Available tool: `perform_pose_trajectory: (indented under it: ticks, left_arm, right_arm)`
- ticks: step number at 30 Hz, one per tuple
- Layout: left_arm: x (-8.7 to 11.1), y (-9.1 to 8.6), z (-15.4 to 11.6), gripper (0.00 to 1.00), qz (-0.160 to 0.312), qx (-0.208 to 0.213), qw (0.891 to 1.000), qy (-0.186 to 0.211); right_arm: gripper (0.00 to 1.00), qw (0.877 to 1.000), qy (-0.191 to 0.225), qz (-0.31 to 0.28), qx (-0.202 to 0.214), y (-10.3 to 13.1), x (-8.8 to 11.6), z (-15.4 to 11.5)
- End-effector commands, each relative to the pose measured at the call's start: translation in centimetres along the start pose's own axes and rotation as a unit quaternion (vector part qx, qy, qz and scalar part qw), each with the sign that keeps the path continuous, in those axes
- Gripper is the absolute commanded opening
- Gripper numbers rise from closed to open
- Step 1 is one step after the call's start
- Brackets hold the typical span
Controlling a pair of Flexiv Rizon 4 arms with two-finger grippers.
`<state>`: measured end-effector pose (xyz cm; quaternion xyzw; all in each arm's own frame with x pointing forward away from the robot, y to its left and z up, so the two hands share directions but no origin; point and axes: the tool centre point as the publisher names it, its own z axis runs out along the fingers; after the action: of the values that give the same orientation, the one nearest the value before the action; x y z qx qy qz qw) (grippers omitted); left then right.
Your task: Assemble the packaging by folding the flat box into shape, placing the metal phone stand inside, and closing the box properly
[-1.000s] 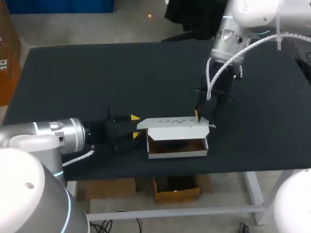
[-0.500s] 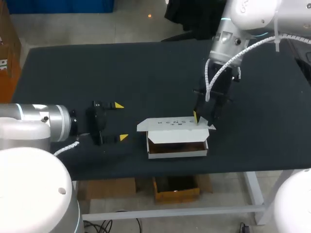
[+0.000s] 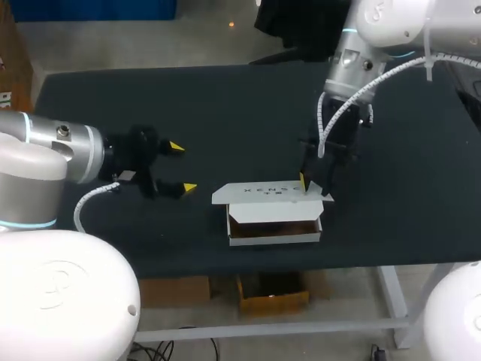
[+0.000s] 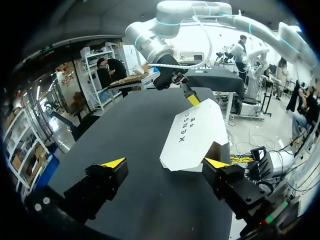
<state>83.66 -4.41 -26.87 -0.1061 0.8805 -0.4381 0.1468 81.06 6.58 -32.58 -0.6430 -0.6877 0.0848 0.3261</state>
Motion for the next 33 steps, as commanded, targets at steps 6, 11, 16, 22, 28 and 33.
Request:
perform_pose_trajectory:
  ticks: [6,11,16,22,28,33]
  left_arm:
    - [-0.2,0.2,-0.2,1.00,0.000,0.002,1.000,0.026]
    - [0.2,-1.3,0.9,1.00,-0.079,-0.022,0.996,0.031]
    - [0.8,-3.1,1.7,1.00,-0.237,-0.088,0.967,0.006]
    - [0.5,-3.7,2.7,1.00,-0.394,-0.156,0.906,-0.017]
    - [1.2,-3.5,3.0,1.00,-0.452,-0.189,0.869,-0.077]
    - [2.1,-3.4,3.4,1.00,-0.457,-0.231,0.838,-0.187]
  right_arm:
    - [0.44,1.000,0.002,-0.003,-0.003,0.3,0.0,0.4]
    - [0.44,1.000,0.002,-0.004,-0.005,0.0,0.0,0.4]
    - [0.44,1.000,0.001,-0.006,-0.012,-0.1,0.0,0.5]
    - [0.44,1.000,0.003,-0.012,-0.026,-0.2,-0.1,0.8]
    - [0.45,0.998,0.004,-0.019,-0.054,-0.2,-0.5,1.2]
    - [0.47,0.997,0.011,-0.027,-0.070,-0.4,-0.8,1.8]
